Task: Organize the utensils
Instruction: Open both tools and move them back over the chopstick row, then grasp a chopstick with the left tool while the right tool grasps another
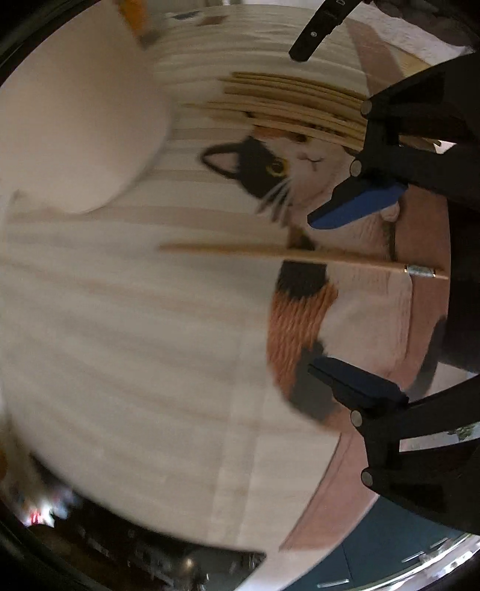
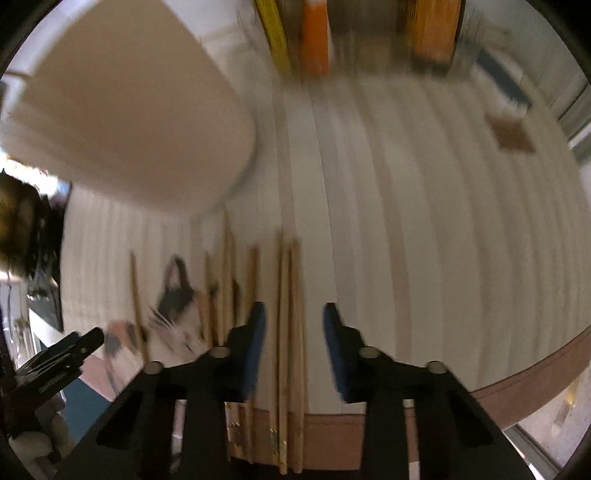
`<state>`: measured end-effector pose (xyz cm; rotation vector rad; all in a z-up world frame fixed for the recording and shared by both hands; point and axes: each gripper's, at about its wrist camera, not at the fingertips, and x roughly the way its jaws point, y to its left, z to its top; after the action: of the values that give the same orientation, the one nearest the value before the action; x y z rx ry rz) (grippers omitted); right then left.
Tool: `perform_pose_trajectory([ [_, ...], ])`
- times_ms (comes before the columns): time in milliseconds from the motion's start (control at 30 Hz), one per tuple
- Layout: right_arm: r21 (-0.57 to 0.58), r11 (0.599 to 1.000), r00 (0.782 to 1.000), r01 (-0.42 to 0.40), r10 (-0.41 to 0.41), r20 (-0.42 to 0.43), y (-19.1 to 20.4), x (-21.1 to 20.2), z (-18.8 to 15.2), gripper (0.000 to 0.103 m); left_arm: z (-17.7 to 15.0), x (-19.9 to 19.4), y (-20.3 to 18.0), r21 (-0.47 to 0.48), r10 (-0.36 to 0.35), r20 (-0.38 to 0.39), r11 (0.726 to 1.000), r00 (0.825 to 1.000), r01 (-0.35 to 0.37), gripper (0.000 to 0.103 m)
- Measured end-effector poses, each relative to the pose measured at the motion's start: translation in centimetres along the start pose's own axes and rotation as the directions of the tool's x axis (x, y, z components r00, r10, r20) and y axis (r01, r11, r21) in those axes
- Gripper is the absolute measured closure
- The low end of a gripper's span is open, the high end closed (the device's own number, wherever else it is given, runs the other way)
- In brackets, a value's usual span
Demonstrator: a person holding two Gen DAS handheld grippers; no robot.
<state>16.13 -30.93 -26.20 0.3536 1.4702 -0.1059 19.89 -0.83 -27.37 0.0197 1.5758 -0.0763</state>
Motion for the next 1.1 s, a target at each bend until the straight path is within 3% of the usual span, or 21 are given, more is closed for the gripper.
perform_pose_trajectory([
  [67, -0.014, 1.000, 0.999, 0.006, -0.007, -0.035, 0.1, 1.0, -0.7, 0.076, -0.2, 1.2, -0.6, 0.029, 0.008, -0.024, 1.000, 1.000, -0.007, 0.059],
  [167, -0.037, 0.999, 0.997, 0.033, -0.036, -0.072, 0.3, 2.1, -1.4, 0.080, -0.4, 1.4, -1.3, 0.051, 0.027, -0.004, 0.998, 1.000, -0.027, 0.075],
  [300, -0.045, 0.997, 0.994, 0.067, -0.071, -0.088, 0.3, 3.2, -2.5, 0.096, -0.4, 1.1, -2.1, 0.052, 0.030, 0.014, 0.998, 0.999, -0.031, 0.099],
  [500, -0.022, 0.992, 0.990, 0.123, -0.124, -0.061, -1.3, 3.0, -3.3, 0.096, -0.1, 0.7, -1.7, 0.022, -0.016, 0.001, 1.000, 1.000, 0.016, 0.099],
  [767, -0.019, 0.990, 0.985, 0.138, -0.139, -0.107, -2.8, 3.3, -2.9, 0.096, -0.4, 0.9, -2.0, 0.045, 0.000, -0.003, 0.999, 1.000, 0.000, 0.097],
  [1100, -0.077, 0.975, 0.970, 0.210, -0.217, -0.107, 0.8, 4.9, -1.7, 0.095, 0.1, 2.0, -4.2, 0.065, 0.019, 0.003, 0.998, 1.000, -0.019, 0.096],
])
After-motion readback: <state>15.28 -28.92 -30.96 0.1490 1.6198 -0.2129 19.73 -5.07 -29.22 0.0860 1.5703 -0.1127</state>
